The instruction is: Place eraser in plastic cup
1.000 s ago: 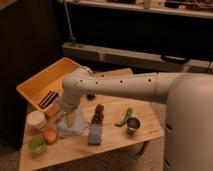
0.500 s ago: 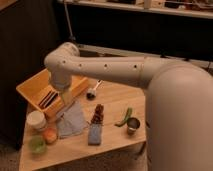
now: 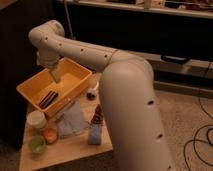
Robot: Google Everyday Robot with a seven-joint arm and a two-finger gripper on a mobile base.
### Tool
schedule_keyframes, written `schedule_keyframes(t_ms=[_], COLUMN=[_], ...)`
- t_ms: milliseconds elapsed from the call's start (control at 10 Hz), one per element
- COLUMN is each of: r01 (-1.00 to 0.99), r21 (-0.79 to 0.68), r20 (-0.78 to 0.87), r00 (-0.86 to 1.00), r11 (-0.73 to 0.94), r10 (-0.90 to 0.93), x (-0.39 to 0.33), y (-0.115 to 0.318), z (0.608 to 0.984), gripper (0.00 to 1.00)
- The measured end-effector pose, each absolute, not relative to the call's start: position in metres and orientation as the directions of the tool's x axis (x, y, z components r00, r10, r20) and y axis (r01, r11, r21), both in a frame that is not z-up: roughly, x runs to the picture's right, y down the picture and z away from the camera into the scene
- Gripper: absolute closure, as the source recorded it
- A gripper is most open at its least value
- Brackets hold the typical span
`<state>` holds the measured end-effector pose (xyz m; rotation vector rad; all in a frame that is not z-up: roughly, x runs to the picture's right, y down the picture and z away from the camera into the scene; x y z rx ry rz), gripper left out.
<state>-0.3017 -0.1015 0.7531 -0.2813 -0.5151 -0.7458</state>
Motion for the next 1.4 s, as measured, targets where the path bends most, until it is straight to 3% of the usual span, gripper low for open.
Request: schedule_keyframes(t_ms=[200,700,1400], r01=[0.713,0.721,0.748], r21=[-0.060,-0.074,-0.171], r20=[0.544,0.557,0.629], r00=[0.610,0.603,0.584], r11=[0.698,0.689,0.641], r10=[-0.576,-0.571,-0.514], x=[-0.309,-0.312,-0.339], y=[-0.102,-0.096,-0.002], z=[0.774,0.778,0.843], gripper=[0.20,0.20,0.20])
